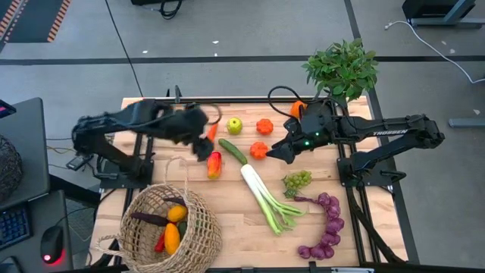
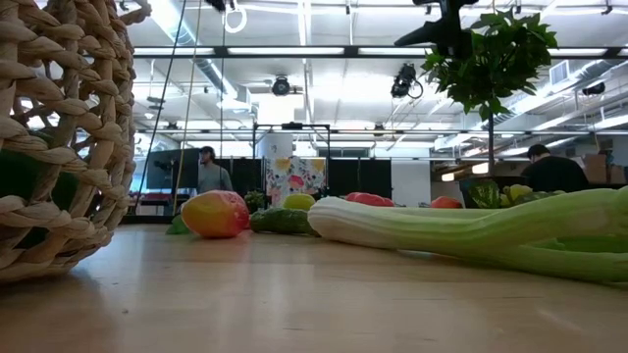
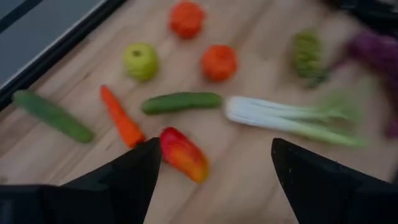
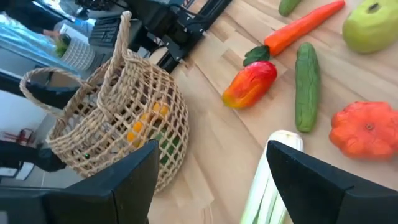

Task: Build produce basket
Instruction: Put the carrot into the basket

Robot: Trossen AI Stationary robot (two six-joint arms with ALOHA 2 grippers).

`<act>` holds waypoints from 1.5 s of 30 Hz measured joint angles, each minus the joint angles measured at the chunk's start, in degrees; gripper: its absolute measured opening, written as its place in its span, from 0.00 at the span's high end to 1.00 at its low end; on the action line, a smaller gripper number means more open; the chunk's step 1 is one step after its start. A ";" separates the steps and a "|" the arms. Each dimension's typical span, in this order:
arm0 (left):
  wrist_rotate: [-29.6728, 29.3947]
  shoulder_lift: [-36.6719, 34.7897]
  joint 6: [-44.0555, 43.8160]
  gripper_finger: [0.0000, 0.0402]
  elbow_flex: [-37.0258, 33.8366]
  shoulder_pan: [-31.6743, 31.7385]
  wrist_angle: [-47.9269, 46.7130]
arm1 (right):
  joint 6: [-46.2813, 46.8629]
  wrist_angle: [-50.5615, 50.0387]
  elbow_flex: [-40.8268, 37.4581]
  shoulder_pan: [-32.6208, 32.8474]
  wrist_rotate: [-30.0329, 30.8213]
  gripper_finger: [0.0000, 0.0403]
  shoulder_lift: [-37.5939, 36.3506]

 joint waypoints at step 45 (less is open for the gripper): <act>17.65 31.21 2.21 0.28 -20.97 26.34 19.44 | -15.99 -16.22 0.02 -5.46 -4.53 0.26 -2.49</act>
